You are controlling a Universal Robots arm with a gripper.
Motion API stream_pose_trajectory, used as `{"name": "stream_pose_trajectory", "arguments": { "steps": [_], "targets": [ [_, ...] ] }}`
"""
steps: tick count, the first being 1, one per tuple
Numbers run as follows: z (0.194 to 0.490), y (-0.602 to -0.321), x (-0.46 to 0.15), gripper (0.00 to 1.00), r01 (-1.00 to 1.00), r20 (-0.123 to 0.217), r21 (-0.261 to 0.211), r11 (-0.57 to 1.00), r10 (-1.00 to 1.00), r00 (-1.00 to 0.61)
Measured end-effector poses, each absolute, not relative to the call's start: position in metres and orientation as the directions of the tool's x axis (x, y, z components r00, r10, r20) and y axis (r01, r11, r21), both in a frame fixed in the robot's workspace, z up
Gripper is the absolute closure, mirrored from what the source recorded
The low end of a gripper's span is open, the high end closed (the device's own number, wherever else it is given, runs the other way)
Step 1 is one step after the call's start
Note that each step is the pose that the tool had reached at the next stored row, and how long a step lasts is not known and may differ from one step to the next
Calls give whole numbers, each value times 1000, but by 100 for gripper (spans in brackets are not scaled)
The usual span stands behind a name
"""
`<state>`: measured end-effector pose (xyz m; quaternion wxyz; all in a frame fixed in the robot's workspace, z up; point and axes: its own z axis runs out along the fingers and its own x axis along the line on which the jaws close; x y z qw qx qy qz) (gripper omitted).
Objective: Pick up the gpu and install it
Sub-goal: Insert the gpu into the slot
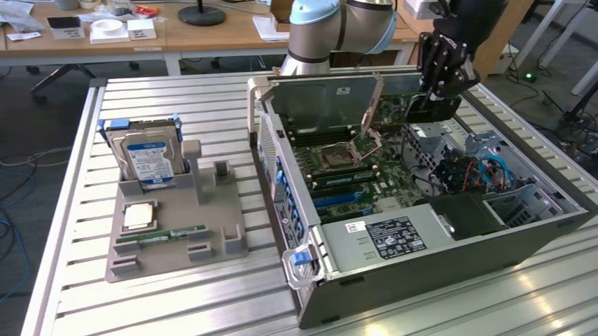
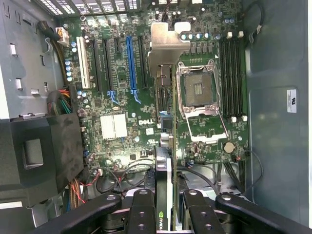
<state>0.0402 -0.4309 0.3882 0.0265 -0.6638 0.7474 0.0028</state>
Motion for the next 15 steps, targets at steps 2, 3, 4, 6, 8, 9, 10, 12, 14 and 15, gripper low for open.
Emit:
{"name": "stream_pose_trajectory", "arguments": {
  "steps": [2,3,4,6,8,9,10,12,14,15],
  "targets": [
    [388,-431,40,73,-993,-43,-31,118,-992,-116],
    [388,-431,40,73,-993,-43,-31,118,-992,-116],
    [388,-431,40,73,-993,-43,-31,118,-992,-116],
    [388,-431,40,73,-993,-43,-31,118,-992,-116],
    [388,-431,39,73,-993,-43,-31,118,-992,-117],
    [388,-431,38,73,-993,-43,-31,118,-992,-117],
    [388,-431,38,73,-993,-43,-31,118,-992,-116],
    [388,-431,36,73,-993,-43,-31,118,-992,-116],
    [388,-431,36,73,-993,-43,-31,118,-992,-116],
    [388,-431,36,73,-993,-43,-31,118,-992,-116]
  ]
}}
